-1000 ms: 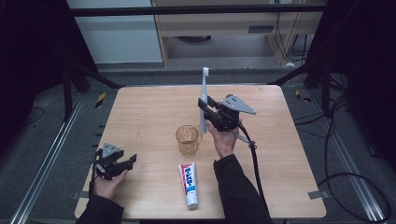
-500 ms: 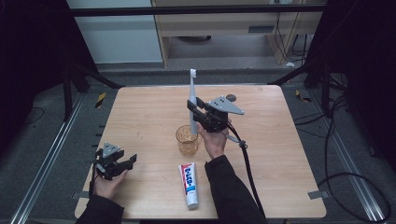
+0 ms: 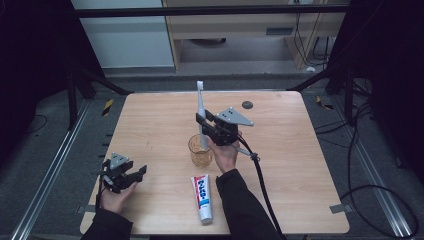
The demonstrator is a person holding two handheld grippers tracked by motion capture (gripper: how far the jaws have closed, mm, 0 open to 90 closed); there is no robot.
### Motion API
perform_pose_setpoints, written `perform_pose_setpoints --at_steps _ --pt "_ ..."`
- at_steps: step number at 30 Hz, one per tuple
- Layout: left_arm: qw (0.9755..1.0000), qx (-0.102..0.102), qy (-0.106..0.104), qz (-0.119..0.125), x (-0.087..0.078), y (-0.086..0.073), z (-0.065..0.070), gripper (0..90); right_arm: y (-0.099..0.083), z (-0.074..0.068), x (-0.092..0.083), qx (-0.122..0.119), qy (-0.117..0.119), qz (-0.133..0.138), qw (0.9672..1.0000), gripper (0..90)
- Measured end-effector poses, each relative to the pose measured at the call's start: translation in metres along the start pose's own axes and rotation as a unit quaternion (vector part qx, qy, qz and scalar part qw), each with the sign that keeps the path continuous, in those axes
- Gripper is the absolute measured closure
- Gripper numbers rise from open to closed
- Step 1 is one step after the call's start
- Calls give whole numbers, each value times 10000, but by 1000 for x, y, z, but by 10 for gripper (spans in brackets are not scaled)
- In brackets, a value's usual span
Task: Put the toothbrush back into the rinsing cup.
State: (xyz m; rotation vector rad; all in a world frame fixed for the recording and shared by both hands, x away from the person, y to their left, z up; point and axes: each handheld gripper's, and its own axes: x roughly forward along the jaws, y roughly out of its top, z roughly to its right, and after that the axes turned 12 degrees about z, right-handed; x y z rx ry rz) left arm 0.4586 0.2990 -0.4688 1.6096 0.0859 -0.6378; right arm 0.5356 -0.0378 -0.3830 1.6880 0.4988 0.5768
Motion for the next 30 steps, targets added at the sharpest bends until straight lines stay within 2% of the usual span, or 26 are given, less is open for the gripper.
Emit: perform_pose_setpoints --at_steps 12,30 --pt "10000 -13 10 15 0 0 0 415 -16 1 2 17 1 -193 9998 672" --pt "10000 24 4 -12 1 0 1 415 -34 3 -4 -7 73 -511 9987 671"
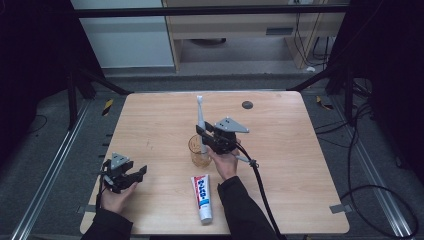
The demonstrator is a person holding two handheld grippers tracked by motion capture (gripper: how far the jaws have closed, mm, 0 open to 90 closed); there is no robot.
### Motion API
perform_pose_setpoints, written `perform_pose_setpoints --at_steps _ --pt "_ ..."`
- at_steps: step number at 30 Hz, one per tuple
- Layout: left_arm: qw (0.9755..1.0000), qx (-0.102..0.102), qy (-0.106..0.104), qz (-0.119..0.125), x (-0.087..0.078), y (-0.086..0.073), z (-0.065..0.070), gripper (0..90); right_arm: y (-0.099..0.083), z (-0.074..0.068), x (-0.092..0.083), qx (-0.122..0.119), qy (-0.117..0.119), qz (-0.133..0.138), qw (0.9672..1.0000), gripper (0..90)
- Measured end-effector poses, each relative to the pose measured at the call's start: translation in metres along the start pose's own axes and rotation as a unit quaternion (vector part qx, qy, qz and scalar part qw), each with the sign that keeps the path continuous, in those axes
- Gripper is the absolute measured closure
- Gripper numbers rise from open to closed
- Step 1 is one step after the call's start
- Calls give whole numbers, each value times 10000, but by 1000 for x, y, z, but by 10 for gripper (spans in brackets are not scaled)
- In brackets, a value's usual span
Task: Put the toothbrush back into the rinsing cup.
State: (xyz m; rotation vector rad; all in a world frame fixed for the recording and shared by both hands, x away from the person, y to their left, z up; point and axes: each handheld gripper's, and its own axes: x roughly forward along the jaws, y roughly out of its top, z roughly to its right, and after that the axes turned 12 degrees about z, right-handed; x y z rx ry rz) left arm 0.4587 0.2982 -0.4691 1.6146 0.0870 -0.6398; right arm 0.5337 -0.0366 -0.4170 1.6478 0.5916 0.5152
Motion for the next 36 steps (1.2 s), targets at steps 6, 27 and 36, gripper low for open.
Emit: perform_pose_setpoints --at_steps 6,27,36 --pt "10000 -1 1 1 0 0 0 415 -8 3 -2 -2 -23 -161 9999 671" --pt "10000 10 -21 -14 0 0 1 411 -19 13 -12 -186 111 -689 9974 670" --pt "10000 17 -22 -16 0 0 2 409 -17 11 -15 -209 208 -794 9964 661"
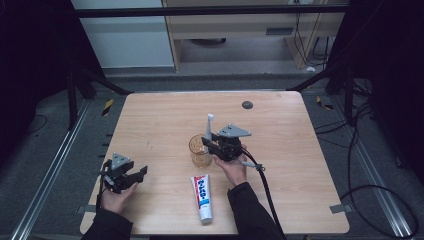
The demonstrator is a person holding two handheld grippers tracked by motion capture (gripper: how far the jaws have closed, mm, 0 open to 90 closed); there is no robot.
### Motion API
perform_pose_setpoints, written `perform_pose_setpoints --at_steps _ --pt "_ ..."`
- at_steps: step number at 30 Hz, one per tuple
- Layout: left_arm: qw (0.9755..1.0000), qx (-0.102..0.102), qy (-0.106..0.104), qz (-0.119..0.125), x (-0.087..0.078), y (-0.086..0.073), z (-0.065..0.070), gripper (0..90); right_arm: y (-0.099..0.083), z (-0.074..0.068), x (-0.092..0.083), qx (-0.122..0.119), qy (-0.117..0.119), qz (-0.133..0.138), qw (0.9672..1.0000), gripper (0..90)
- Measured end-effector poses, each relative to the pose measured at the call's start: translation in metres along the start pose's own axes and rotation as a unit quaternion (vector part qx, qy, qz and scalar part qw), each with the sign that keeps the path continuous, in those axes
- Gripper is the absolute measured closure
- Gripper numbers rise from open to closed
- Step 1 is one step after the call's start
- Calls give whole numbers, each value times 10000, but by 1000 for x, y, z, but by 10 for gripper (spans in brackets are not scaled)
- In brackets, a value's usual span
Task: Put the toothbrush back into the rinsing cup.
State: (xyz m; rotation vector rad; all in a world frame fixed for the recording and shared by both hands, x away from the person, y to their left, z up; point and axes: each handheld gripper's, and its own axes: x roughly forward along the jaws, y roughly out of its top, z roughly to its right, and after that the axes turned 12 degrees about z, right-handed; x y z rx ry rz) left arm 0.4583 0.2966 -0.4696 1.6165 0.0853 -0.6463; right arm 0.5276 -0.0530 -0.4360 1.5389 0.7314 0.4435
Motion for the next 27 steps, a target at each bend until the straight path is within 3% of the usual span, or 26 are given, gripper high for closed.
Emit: perform_pose_setpoints --at_steps 15,27 --pt "10000 -7 -20 6 0 0 0 408 -1 -5 0 -36 93 -84 9999 635" --pt "10000 9 -15 24 -1 0 1 408 -5 -8 2 -39 50 -16 10000 553"
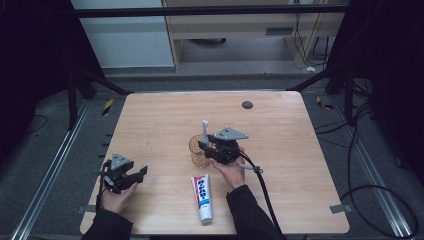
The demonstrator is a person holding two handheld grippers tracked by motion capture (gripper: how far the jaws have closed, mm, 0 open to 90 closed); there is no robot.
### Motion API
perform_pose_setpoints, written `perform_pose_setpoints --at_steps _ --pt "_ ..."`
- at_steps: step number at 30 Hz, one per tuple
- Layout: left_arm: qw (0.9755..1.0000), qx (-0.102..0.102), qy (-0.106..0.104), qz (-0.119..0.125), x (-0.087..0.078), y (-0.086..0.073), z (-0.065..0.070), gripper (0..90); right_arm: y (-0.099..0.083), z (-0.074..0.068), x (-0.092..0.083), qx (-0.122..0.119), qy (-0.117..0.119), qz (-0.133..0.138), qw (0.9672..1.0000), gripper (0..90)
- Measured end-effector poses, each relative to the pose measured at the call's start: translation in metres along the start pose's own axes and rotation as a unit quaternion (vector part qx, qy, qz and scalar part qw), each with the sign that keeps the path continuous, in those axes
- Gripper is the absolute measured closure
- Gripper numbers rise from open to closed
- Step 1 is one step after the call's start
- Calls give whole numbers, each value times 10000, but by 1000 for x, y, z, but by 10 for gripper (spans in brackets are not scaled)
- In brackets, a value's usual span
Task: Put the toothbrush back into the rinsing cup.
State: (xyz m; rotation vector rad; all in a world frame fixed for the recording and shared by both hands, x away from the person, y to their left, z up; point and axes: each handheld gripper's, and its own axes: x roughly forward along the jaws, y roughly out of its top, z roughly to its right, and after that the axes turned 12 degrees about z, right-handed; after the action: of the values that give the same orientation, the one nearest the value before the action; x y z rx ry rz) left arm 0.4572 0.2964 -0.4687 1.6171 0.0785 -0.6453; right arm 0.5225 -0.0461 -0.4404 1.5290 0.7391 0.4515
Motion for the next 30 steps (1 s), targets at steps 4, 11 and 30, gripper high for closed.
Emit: perform_pose_setpoints --at_steps 4,11,30 --pt "10000 8 -9 -14 1 0 0 408 -1 0 0 73 -15 -3 10000 525" --pt "10000 34 -19 11 0 0 1 404 0 -3 -1 24 -41 68 10000 380" --pt "9994 345 -31 62 1 0 7 470 14 7 -40 75 -190 -378 9991 226"
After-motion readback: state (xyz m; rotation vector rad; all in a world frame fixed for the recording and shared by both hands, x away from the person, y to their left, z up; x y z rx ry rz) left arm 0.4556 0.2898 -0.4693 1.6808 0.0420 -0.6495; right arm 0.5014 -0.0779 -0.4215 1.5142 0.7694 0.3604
